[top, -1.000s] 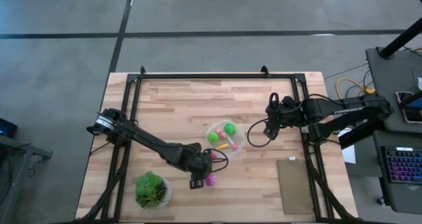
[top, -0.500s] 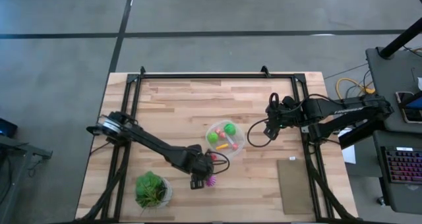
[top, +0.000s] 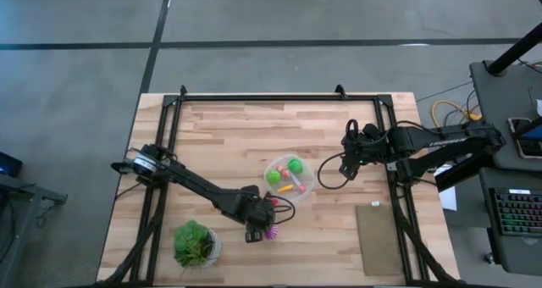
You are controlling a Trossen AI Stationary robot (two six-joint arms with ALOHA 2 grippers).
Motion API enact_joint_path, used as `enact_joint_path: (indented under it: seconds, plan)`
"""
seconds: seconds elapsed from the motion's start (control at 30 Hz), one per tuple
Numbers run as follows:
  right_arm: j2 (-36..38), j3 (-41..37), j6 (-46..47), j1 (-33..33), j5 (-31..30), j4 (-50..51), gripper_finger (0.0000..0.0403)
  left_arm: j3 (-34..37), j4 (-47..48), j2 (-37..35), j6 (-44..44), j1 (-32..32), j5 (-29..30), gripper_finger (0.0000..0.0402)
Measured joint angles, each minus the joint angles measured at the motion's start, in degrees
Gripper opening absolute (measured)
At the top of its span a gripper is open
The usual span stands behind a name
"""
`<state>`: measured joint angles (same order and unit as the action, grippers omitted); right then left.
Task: Pick and placing Produce into tupperware
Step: Put the orange carrot into the transparent bin
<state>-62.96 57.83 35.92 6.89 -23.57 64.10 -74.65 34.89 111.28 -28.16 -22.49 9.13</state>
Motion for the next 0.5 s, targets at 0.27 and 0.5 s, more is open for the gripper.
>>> enact_joint_path:
  seconds: [0.27, 0.5]
  plan:
    - [0.00, 0.00, 0.00, -0.02, 0.00, 0.24, 0.0231, -0.45, 0.26, -0.32, 0.00, 0.01, -0.05, 0.0144]
    - [-0.02, 0.01, -0.02, -0.02, 0.01, 0.44, 0.0231, -1.84, 5.10, -4.10, 0.03, 0.54, 0.17, 0.0151]
